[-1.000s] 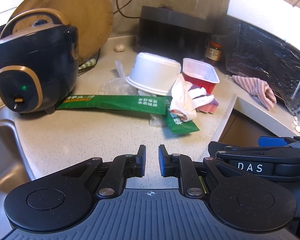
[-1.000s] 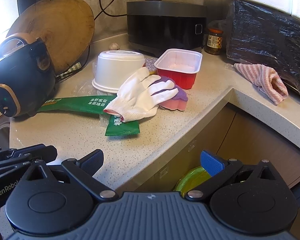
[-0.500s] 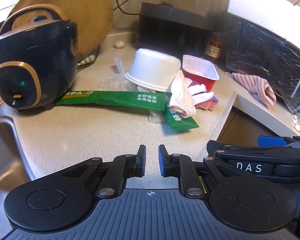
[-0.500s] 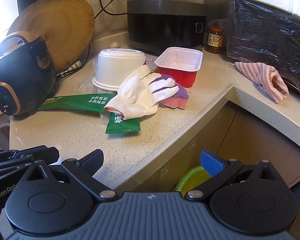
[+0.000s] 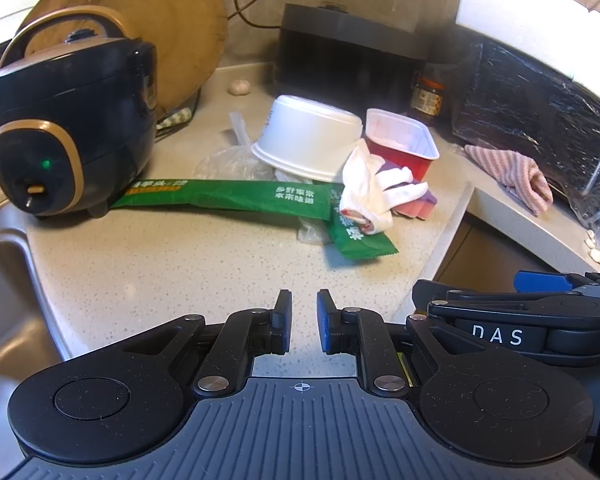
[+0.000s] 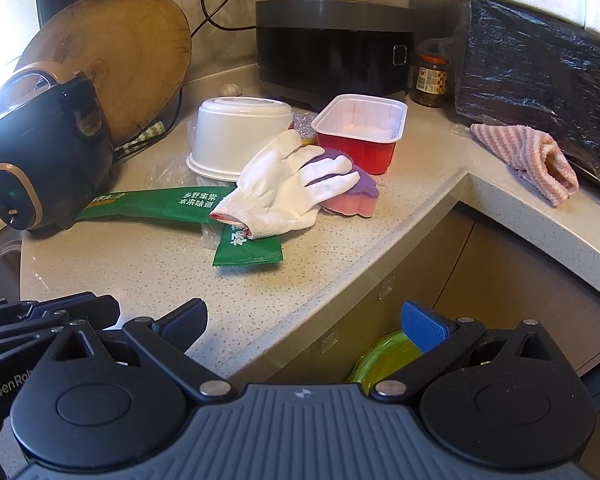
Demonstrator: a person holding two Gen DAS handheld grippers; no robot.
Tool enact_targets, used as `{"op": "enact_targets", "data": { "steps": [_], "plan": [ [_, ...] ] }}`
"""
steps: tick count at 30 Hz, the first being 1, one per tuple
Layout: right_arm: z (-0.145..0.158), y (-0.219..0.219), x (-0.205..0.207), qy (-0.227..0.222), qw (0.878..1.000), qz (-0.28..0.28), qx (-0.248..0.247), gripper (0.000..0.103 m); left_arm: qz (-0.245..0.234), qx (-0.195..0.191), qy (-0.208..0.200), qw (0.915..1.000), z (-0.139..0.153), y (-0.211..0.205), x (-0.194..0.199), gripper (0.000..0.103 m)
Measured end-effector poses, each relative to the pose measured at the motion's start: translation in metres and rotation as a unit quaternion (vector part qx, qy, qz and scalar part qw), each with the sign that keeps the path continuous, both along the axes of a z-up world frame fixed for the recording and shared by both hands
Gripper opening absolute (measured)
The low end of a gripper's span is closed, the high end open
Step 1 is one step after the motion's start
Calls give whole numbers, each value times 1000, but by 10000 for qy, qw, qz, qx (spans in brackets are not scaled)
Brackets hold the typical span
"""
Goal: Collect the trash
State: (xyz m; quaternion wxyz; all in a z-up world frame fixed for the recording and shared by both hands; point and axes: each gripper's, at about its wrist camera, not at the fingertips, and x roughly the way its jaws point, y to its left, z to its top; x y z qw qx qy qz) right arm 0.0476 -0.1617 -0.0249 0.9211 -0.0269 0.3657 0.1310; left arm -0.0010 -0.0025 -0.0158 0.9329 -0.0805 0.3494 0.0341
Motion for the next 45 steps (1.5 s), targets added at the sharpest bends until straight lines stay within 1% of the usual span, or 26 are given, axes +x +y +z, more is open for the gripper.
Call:
{"op": "enact_targets", "data": {
  "steps": [18,29,32,35,39,40,43,45],
  "plan": [
    [-1,-1,2,0,10000,38,4,103,59,24,37,10000,-1,-2,2,17],
    [-4,-5,16,2,9999,74,74,103,161,50,226,9996,-4,1,14,17],
    [-6,-7,24,-79,9999,103,59,103,189,47,305,9993,-7,1,20,17],
    [-7,-12,34,-294,9992,200,176,103,204,-116,354,9991,-11,5,30,17],
    [-8,-23,53,-586,9964,405,469,103,262,-723,159,9969,-12,17,49,18],
    [-9,-26,61,-624,9958,435,510,103,298,-820,118,9961,-10,19,56,18],
    [-10,-36,83,-709,9944,535,574,103,578,-917,66,9941,-6,26,82,18],
    [-12,-43,100,-707,9942,568,578,103,826,-829,51,9931,-3,30,102,18]
  ]
}}
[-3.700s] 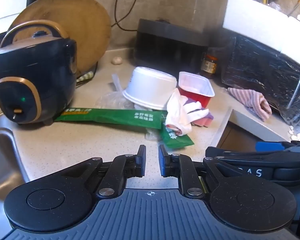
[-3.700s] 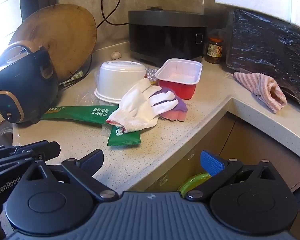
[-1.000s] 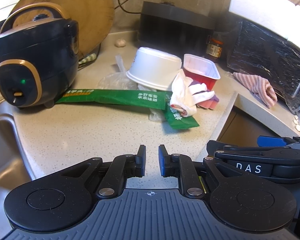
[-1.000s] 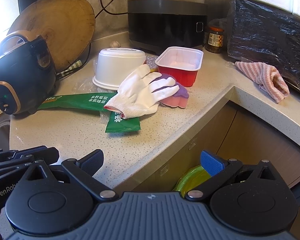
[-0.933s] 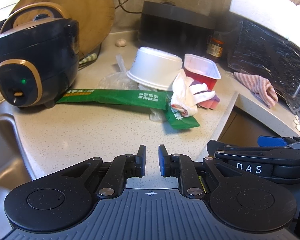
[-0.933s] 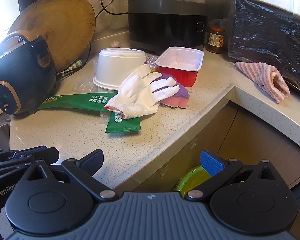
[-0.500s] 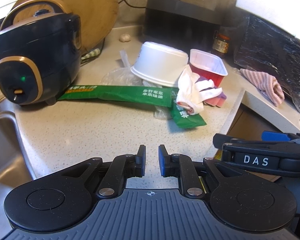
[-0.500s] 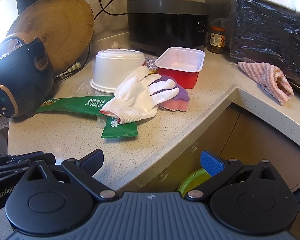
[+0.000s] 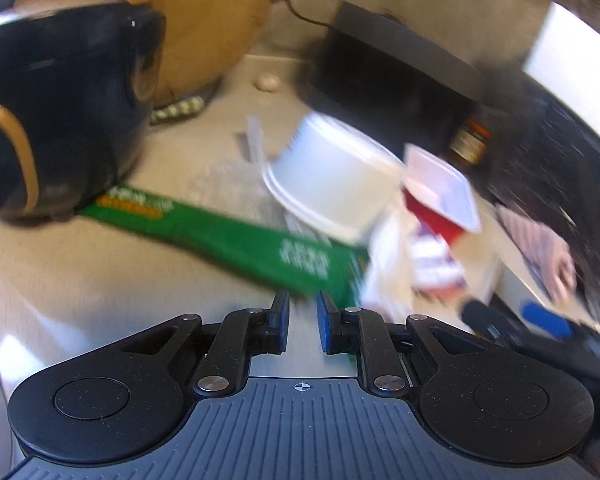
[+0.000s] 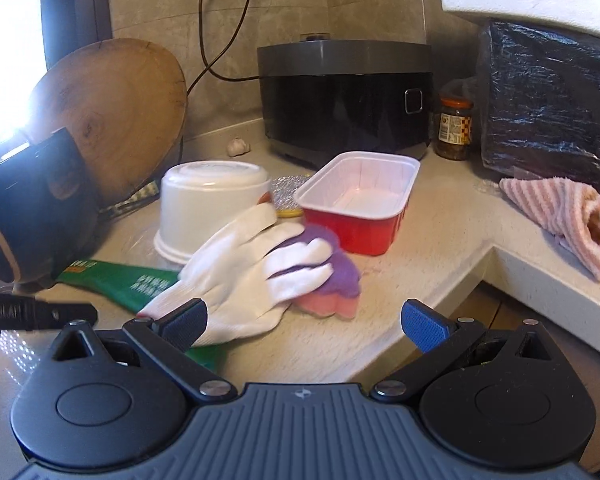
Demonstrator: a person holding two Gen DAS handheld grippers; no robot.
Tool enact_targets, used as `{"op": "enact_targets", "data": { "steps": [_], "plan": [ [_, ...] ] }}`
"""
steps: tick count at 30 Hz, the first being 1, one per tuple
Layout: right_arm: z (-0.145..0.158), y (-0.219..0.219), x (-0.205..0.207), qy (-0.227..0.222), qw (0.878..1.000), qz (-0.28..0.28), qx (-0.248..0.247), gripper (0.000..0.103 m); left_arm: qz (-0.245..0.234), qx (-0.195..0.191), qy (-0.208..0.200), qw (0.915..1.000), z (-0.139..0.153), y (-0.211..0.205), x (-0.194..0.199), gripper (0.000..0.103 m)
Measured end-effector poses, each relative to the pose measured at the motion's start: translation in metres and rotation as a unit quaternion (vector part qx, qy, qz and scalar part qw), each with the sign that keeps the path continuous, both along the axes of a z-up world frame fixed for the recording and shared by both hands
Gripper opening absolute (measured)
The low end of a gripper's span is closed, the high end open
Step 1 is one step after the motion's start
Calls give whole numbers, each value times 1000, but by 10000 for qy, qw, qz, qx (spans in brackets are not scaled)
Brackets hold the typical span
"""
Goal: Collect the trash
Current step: 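Move left tool to the green wrapper while right tool reaches the white glove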
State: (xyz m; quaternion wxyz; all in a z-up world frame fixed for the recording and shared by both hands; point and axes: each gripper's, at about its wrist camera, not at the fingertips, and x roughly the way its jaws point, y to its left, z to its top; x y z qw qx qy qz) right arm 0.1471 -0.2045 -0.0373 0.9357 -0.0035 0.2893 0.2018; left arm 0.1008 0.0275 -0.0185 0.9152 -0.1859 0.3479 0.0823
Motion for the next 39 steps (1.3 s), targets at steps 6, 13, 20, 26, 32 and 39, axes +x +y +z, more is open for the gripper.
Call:
{"op": "enact_targets", "data": {
  "steps": [6,13,20,26,32,39],
  "plan": [
    [-8,-15,52,353,9991,179,-159,103,585,705,80,9958,5,0,68,18],
    [-22,-30,95,690,9959,565,-115,103,578,1359,948,9845,-20,-12,103,18],
    [-30,-22,101,903,9943,553,100,103,230,1598,1273,9786,-37,-23,42,20],
    [-19,-1,85,1095,9917,631,234,103,490,1691,1152,9776,-27,-6,-11,21],
    [-2,8,70,710,9948,723,-42,103,1250,1067,699,9839,-16,34,-28,20],
    [-3,11,61,754,9945,729,3,103,899,1063,725,9876,-28,32,4,21]
  ]
}}
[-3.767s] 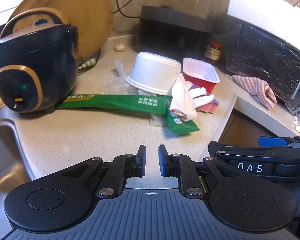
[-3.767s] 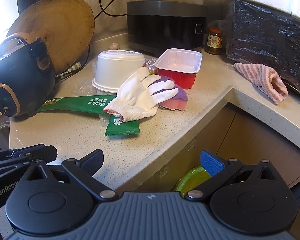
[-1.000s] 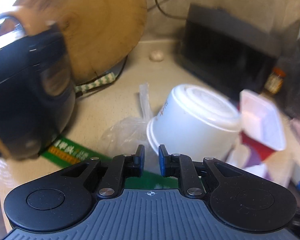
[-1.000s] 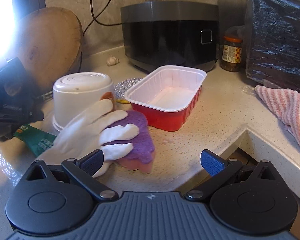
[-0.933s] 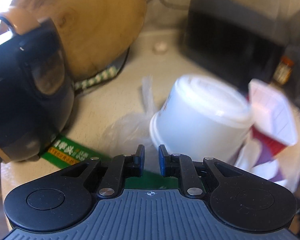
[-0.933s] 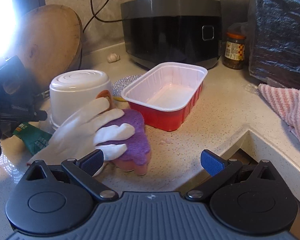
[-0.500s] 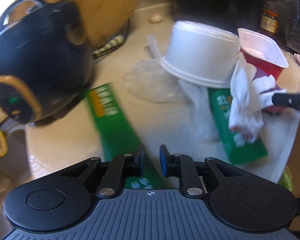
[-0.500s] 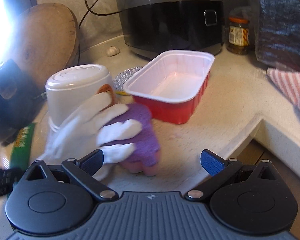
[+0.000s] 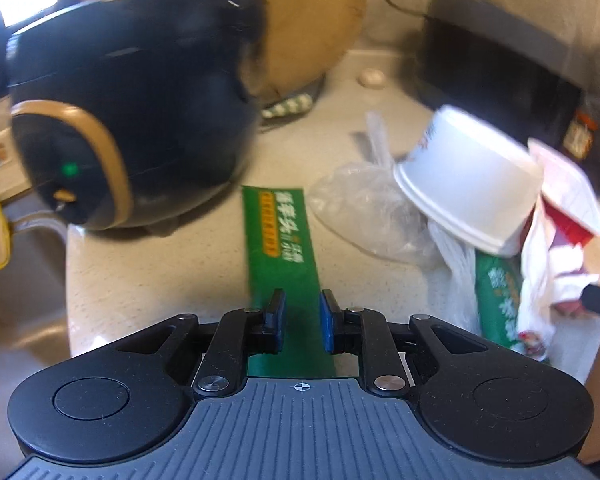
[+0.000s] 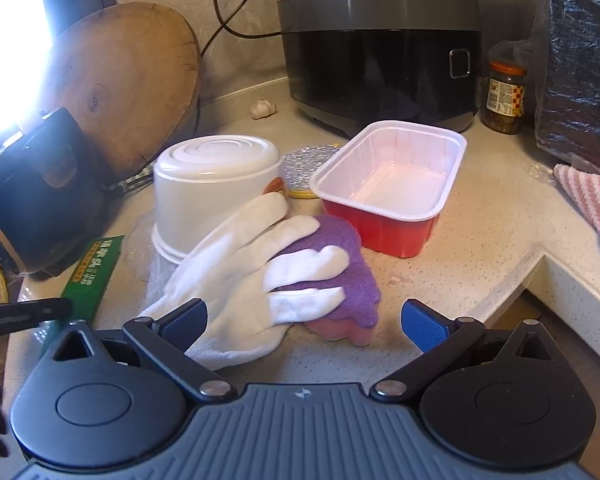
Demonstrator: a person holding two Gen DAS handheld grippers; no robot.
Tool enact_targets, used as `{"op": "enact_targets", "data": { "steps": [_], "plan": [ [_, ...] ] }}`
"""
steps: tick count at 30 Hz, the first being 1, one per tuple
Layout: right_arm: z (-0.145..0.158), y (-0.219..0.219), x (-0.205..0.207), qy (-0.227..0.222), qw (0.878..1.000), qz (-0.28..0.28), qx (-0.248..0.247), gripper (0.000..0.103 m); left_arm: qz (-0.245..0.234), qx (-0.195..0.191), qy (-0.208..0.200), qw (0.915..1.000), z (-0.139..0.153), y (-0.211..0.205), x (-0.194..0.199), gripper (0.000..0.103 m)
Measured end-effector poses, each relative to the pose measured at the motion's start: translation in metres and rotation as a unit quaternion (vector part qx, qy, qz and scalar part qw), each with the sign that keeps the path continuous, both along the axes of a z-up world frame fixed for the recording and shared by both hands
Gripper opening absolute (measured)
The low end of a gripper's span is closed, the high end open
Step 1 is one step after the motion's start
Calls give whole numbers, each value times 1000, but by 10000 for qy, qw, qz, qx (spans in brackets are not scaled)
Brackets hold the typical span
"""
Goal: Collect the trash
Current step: 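Move left tool to the green wrapper while right tool reaches the white glove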
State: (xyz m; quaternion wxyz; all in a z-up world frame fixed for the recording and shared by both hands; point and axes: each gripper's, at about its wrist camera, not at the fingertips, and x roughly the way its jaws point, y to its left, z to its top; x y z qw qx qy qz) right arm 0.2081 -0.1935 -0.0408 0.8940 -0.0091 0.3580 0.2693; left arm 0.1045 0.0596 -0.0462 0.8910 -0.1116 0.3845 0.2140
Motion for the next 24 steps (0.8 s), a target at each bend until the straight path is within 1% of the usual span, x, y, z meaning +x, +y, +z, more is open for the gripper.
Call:
{"op": "enact_targets", "data": {
  "steps": [4,11,17,19,21,22,24],
  "plan": [
    [7,7,-6,-180,9997,123,54,103,-110,172,138,9997,-4,-4,3,21],
    [7,35,-3,-242,9993,288,51,103,-108,47,99,9999,-10,2,-8,21],
    [1,69,6,-374,9981,476,-131,103,-124,-186,55,9997,-9,4,-30,21],
    [-5,78,9,-319,9979,528,-184,103,-152,-265,95,9995,-7,3,-36,21],
    [-14,84,12,-143,9983,522,-211,103,-156,-322,135,9993,-5,3,-41,21],
    [-17,85,10,-177,9984,484,-253,103,-146,-338,128,9992,-4,3,-43,21],
    [-20,88,-1,-475,9967,473,-450,103,-45,-357,13,9994,0,6,-52,21]
  ]
}}
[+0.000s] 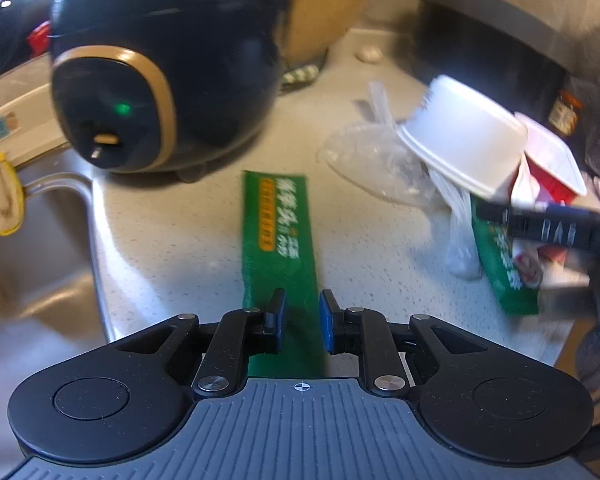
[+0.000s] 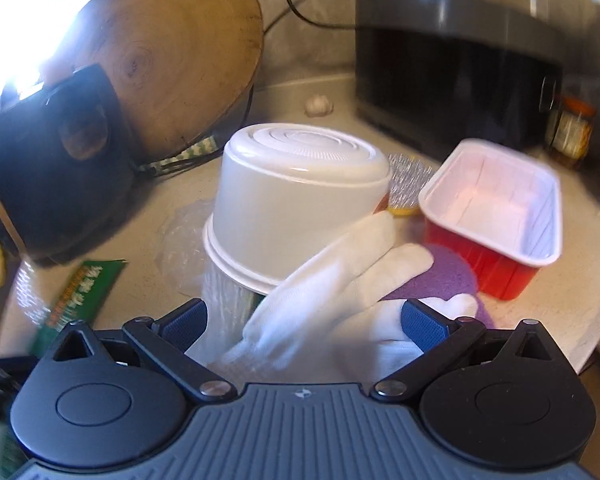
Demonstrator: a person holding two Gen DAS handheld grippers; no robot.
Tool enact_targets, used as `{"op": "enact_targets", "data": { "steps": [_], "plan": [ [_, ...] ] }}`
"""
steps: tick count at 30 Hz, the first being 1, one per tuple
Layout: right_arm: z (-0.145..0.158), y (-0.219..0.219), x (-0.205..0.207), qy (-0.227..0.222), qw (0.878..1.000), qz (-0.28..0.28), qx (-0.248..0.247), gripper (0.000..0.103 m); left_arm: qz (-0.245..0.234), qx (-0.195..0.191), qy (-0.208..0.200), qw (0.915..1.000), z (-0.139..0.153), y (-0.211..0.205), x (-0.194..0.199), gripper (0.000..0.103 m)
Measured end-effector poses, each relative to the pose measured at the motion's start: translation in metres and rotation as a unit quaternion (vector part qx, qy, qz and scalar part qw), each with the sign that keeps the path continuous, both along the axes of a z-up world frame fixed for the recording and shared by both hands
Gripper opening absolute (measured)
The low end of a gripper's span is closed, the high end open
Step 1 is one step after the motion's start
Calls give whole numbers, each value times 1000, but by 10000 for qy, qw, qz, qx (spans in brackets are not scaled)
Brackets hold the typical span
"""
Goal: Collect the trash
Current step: 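Move left tool to the green wrapper while right tool reaches the white glove, then close left tool on the green wrapper while right tool grasps the white glove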
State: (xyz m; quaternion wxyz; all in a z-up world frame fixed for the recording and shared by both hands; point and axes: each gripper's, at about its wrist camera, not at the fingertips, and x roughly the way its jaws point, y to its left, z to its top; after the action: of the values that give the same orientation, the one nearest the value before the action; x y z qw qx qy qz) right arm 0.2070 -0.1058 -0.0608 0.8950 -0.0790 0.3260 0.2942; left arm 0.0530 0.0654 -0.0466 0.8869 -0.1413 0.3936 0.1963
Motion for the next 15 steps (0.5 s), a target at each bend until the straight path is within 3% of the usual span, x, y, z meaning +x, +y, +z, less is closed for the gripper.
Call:
{"op": "enact_targets", "data": {
  "steps": [4,6,9,15],
  "plan": [
    [-7,-3,-16,-111,9996,156,-209,103,531,-44,-292,9981,3,16,-5,21],
    [-8,-11,-17,73,9998,118,-164,103,629,-162,-278,9975,0,23,-4,21],
    [-8,-27,-16,421,9990,-13,156,103,419,-185,-170,9988,-4,25,2,21],
    [0,-48,-20,207,9989,-300,284,103,-250,54,36,9997,-10,5,19,29]
  ]
}}
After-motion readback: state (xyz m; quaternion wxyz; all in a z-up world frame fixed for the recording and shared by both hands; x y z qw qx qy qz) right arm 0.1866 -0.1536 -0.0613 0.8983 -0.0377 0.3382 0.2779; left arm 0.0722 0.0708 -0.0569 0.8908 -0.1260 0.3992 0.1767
